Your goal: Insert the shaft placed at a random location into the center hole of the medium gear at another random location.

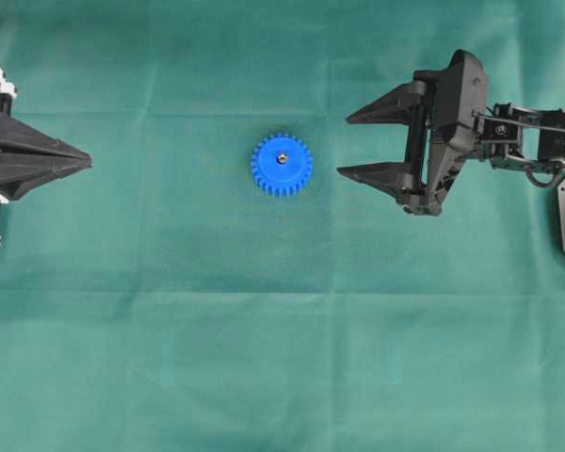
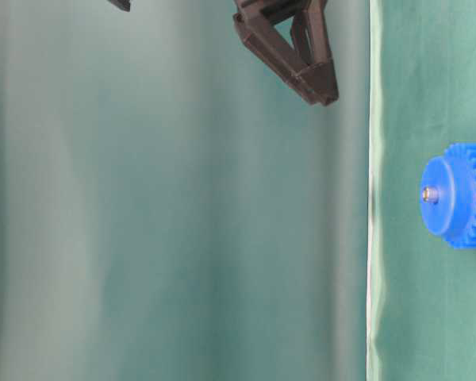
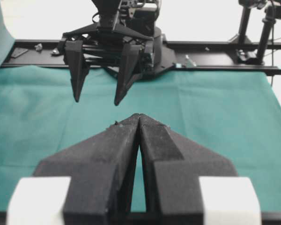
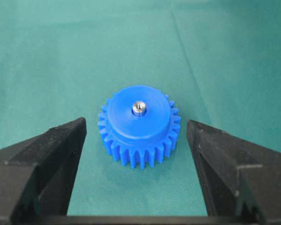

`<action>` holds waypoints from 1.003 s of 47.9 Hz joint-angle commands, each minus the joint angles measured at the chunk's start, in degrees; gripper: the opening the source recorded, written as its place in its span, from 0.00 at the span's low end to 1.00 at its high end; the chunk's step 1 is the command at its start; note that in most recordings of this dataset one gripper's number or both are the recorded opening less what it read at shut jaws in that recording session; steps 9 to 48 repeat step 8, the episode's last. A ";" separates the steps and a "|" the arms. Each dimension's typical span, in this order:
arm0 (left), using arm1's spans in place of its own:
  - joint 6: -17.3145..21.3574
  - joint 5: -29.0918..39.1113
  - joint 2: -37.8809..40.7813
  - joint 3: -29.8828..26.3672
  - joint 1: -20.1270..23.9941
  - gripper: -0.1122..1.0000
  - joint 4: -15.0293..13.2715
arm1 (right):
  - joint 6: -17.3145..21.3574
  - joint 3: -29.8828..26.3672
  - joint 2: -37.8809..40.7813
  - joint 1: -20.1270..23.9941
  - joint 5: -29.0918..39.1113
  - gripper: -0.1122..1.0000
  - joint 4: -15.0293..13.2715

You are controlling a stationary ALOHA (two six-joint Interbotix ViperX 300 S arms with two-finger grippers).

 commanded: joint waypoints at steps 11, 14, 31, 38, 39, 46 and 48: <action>0.00 -0.26 0.26 -1.49 0.00 0.10 0.18 | -0.09 -0.62 -0.88 0.00 0.09 0.87 0.18; 0.00 -0.26 0.26 -1.49 0.00 0.10 0.18 | -0.09 -0.62 -0.88 0.00 0.09 0.87 0.18; 0.00 -0.26 0.26 -1.49 0.00 0.10 0.18 | -0.09 -0.62 -0.88 0.00 0.09 0.87 0.18; 0.00 -0.26 0.26 -1.49 0.00 0.10 0.18 | -0.09 -0.62 -0.88 0.00 0.09 0.87 0.18; 0.00 -0.26 0.26 -1.49 0.00 0.10 0.18 | -0.09 -0.62 -0.88 0.00 0.09 0.87 0.18; 0.00 -0.26 0.26 -1.49 0.00 0.10 0.18 | -0.09 -0.62 -0.88 0.00 0.09 0.87 0.18; 0.00 -0.26 0.26 -1.49 0.00 0.10 0.18 | -0.09 -0.62 -0.88 0.00 0.09 0.87 0.18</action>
